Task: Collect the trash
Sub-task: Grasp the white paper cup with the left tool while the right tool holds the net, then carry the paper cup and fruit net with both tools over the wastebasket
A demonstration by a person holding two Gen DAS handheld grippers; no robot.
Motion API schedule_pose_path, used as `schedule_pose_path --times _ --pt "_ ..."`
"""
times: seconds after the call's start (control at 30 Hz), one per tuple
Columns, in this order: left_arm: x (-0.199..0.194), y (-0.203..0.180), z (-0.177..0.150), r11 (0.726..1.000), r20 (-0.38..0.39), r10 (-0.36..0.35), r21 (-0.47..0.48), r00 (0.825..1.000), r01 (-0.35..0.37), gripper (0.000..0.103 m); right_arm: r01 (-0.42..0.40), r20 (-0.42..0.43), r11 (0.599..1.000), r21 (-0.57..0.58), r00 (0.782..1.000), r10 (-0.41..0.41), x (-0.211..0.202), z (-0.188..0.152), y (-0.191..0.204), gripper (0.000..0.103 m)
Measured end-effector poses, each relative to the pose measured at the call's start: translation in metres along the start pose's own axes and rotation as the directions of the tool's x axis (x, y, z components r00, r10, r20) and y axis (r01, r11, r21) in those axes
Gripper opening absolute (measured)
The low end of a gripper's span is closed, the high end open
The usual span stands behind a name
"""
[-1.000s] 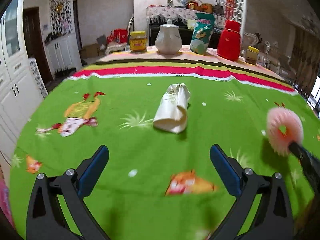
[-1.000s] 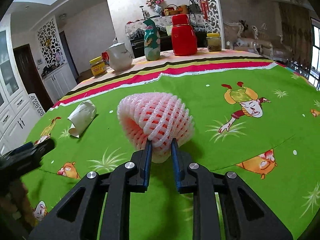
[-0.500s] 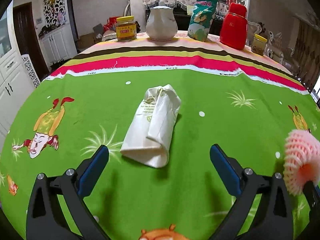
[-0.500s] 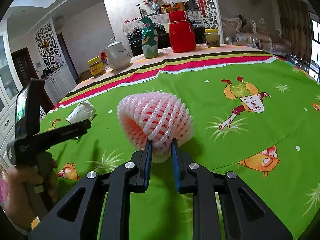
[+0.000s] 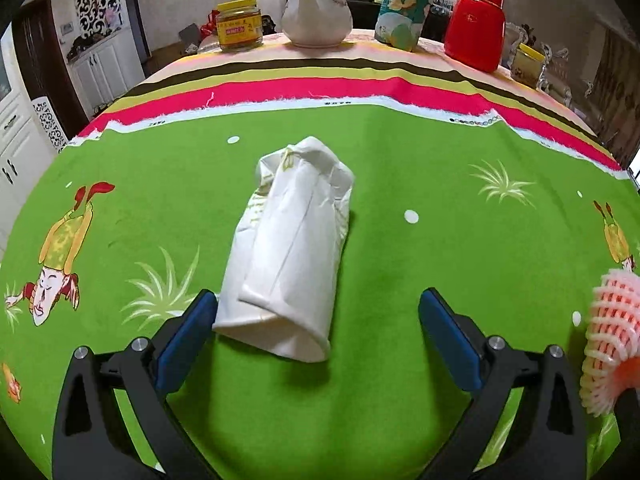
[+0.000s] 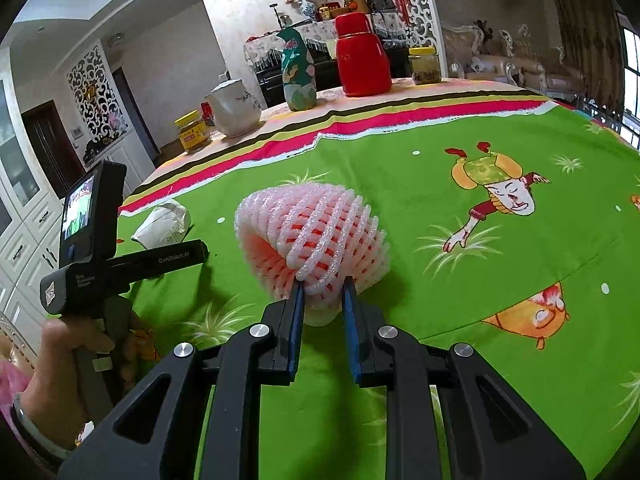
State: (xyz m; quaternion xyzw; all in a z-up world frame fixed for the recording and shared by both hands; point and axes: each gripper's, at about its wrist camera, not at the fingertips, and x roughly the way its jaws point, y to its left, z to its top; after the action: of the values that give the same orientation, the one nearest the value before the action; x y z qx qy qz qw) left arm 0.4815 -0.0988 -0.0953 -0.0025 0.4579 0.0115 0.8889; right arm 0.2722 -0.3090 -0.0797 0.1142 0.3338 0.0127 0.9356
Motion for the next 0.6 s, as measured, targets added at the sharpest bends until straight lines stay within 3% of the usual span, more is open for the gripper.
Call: schedule_pose_path --times 0.07,0.2,0.37,0.4,0.6 --pt "-0.001 -0.002 -0.001 1.000 0.008 -0.005 0.018 1.000 0.005 0.091 0.000 0.000 1.000 0.000 1.000 0.000 0.000 0.000 0.000 0.020" --pt "-0.009 -0.004 -0.002 0.998 0.041 -0.025 0.061 0.999 0.023 0.048 0.002 0.002 1.000 -0.003 1.000 -0.002 -0.001 0.000 0.000 0.020" --pt "-0.013 -0.001 -0.006 0.997 0.048 -0.043 0.062 0.998 0.040 0.040 0.001 0.000 1.000 0.000 1.000 -0.001 0.000 0.000 0.000 0.020" --pt "-0.015 0.001 -0.007 0.997 0.051 -0.049 0.055 0.997 0.046 0.012 0.000 -0.001 1.000 0.001 1.000 0.000 0.000 0.000 0.000 0.020" --pt "-0.040 0.005 -0.023 0.995 0.095 -0.078 0.067 0.992 0.072 0.013 -0.004 -0.006 1.000 0.013 1.000 0.004 0.001 0.001 -0.002 0.020"
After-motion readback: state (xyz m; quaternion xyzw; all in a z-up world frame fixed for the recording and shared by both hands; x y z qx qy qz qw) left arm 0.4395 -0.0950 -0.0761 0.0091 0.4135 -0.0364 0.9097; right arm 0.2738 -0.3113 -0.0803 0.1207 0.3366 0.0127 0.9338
